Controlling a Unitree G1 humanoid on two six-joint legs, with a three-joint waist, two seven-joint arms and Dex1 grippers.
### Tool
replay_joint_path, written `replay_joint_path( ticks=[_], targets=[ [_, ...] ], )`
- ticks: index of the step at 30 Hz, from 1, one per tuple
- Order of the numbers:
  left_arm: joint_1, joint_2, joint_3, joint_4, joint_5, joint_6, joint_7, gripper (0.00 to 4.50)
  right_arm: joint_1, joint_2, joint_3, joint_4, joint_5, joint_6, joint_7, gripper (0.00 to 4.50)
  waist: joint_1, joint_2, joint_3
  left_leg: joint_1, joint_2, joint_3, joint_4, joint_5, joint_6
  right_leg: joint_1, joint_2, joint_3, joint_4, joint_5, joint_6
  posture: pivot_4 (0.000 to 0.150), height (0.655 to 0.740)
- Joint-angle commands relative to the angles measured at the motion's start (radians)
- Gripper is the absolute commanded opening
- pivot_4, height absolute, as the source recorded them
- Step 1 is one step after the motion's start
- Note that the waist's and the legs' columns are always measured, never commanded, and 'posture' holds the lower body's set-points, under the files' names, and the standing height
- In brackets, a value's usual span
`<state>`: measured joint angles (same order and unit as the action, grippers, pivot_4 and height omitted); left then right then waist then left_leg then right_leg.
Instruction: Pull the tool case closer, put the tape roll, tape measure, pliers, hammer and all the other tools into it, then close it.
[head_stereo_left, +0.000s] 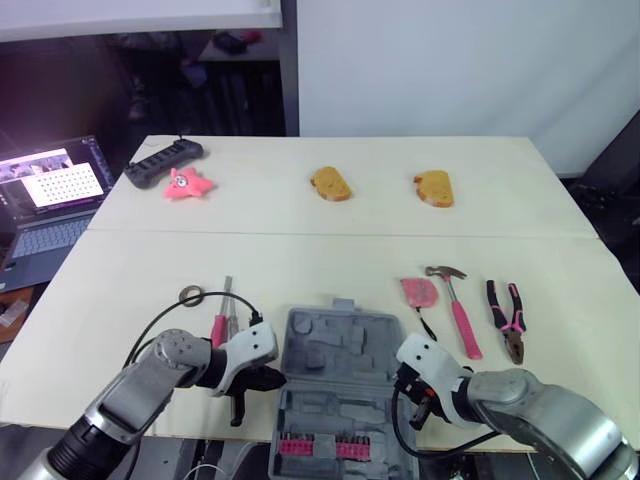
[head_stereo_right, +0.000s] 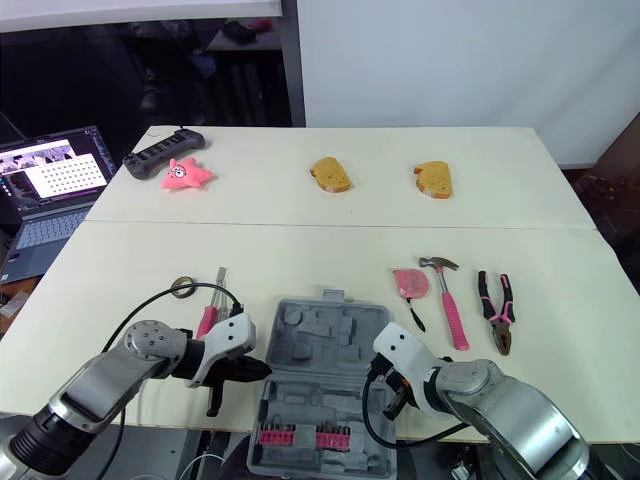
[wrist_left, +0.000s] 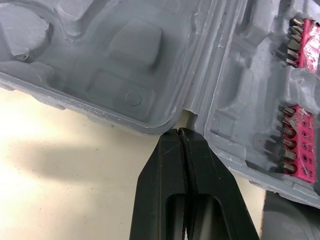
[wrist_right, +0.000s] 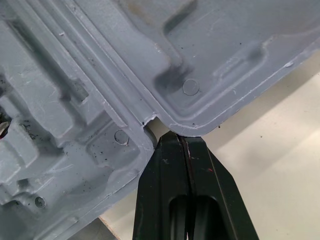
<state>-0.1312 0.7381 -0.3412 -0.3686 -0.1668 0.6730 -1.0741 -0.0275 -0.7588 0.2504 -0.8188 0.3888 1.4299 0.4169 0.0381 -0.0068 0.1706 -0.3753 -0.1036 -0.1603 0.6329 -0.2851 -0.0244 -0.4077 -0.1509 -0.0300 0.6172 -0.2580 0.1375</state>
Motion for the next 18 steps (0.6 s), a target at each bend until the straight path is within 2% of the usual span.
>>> replay_joint_path(
  ticks=[1, 10, 18],
  targets=[
    [-0.005, 0.01, 0.007, -0.055, -0.033, 0.012, -0.002, 0.04, -0.016, 0.013, -0.003, -0.028, 0.013, -0.002, -0.004, 0.0, 0.0, 0.0, 0.0, 0.0, 0.0, 0.0, 0.0, 0.0, 0.0, 0.0, 0.0, 0.0, 0.0, 0.0, 0.0, 0.15, 0.74],
    [0.004, 0.023, 0.009, -0.053, -0.043, 0.014, 0.016, 0.04, 0.001, 0.013, -0.009, -0.041, 0.022, 0.009, -0.006, 0.0, 0.0, 0.0, 0.0, 0.0, 0.0, 0.0, 0.0, 0.0, -0.001, 0.0, 0.0, 0.0, 0.001, 0.0, 0.0, 0.15, 0.74],
    [0.018, 0.07, 0.082, -0.033, -0.066, -0.012, 0.012, 0.04, 0.079, -0.09, -0.113, -0.04, 0.019, -0.058, 0.04, 0.0, 0.0, 0.0, 0.0, 0.0, 0.0, 0.0, 0.001, 0.0, -0.001, 0.0, 0.0, 0.0, 0.001, 0.0, 0.0, 0.15, 0.74]
  ],
)
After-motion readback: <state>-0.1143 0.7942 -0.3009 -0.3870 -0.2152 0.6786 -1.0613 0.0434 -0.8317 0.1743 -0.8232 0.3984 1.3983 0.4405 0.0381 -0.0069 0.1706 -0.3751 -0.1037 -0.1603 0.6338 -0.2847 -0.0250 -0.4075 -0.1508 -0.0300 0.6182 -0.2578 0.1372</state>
